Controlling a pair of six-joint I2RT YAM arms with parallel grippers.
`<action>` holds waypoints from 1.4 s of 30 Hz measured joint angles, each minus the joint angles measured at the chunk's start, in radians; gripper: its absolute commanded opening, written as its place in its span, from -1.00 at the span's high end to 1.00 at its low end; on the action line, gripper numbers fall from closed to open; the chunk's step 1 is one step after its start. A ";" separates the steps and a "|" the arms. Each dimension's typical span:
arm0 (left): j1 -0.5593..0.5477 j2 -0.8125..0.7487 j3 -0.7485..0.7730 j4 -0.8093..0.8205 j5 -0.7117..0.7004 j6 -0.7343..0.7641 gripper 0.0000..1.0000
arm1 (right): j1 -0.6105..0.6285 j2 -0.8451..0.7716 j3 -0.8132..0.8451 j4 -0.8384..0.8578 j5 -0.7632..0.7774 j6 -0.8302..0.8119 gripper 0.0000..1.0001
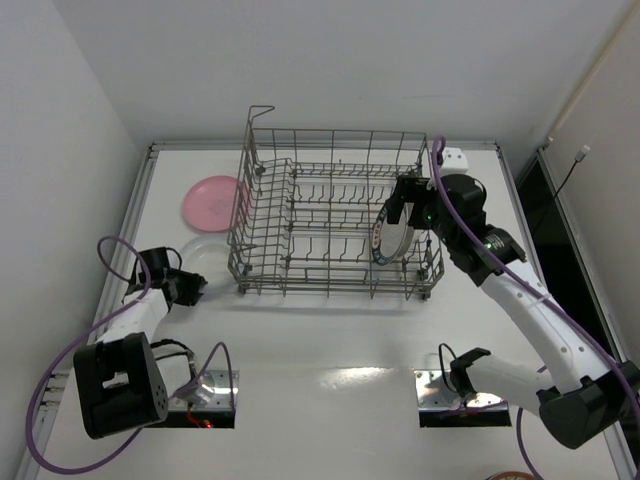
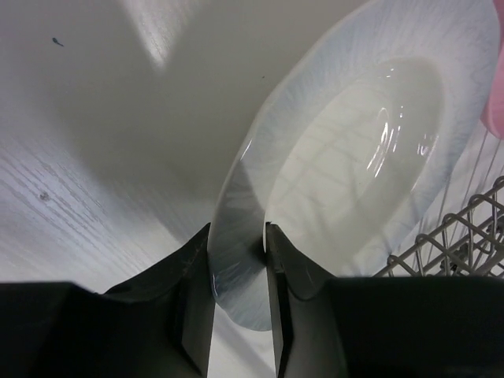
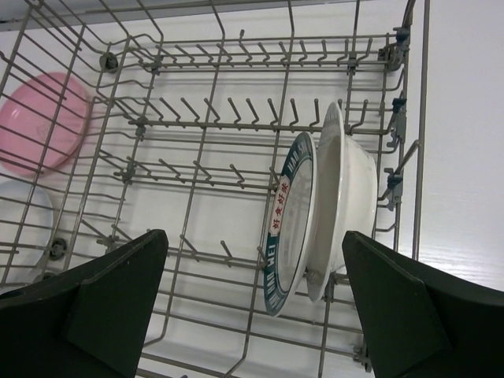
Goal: Load the plates into the dish rack
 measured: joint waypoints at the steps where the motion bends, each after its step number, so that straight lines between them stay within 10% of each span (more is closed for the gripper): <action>1: 0.000 0.000 0.013 -0.018 -0.002 0.002 1.00 | -0.002 0.000 -0.004 0.000 -0.003 0.000 -0.84; 14: -0.004 0.125 0.407 -0.280 -0.106 0.013 1.00 | -0.039 0.001 -0.018 0.008 -0.076 0.001 -0.84; 42: -0.007 0.199 0.727 -0.436 -0.246 -0.002 1.00 | -0.078 0.006 -0.018 0.017 -0.205 0.010 -0.84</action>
